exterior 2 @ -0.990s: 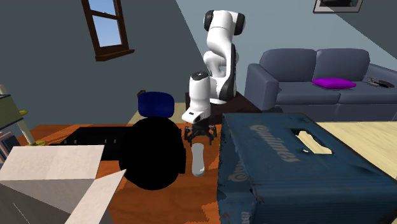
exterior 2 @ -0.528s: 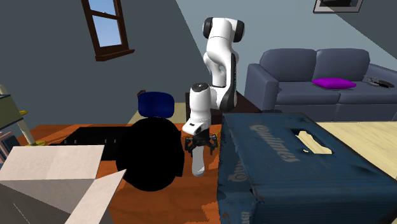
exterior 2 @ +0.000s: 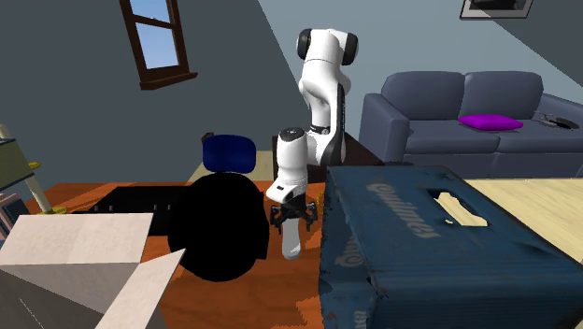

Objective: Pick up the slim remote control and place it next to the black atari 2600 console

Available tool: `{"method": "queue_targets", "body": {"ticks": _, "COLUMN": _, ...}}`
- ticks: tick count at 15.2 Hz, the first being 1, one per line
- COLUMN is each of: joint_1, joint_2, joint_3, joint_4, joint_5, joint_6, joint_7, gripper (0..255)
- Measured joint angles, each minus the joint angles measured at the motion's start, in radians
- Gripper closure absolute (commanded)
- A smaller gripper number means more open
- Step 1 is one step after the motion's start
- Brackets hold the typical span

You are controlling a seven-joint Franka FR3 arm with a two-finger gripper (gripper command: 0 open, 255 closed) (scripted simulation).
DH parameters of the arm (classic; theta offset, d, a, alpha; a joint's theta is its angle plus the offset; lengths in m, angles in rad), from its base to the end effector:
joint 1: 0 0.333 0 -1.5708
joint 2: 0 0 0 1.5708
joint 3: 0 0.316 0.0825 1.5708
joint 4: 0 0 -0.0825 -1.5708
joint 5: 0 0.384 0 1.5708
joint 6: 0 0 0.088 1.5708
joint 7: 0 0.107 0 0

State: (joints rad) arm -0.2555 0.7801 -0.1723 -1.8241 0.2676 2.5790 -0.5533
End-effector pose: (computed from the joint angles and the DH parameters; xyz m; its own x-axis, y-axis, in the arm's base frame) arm 0.5781 -0.2642 0.1094 0.9986 -0.0534 0.0052 -0.0533 -0.9984 -0.0200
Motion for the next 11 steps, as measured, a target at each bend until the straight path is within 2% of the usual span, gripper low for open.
{"method": "queue_targets", "body": {"ticks": 1, "joint_1": -0.002, "joint_2": 0.001, "joint_3": -0.002, "joint_4": -0.001, "joint_5": 0.0, "joint_6": 0.0, "joint_7": 0.001, "gripper": 0}}
{"method": "queue_targets", "body": {"ticks": 2, "joint_1": -0.002, "joint_2": 0.004, "joint_3": -0.002, "joint_4": 0.002, "joint_5": 0.0, "joint_6": -0.003, "joint_7": 0.001, "gripper": 255}}
{"method": "queue_targets", "body": {"ticks": 11, "joint_1": -0.004, "joint_2": 0.01, "joint_3": -0.007, "joint_4": 0.004, "joint_5": -0.001, "joint_6": -0.005, "joint_7": 0.006, "gripper": 255}}
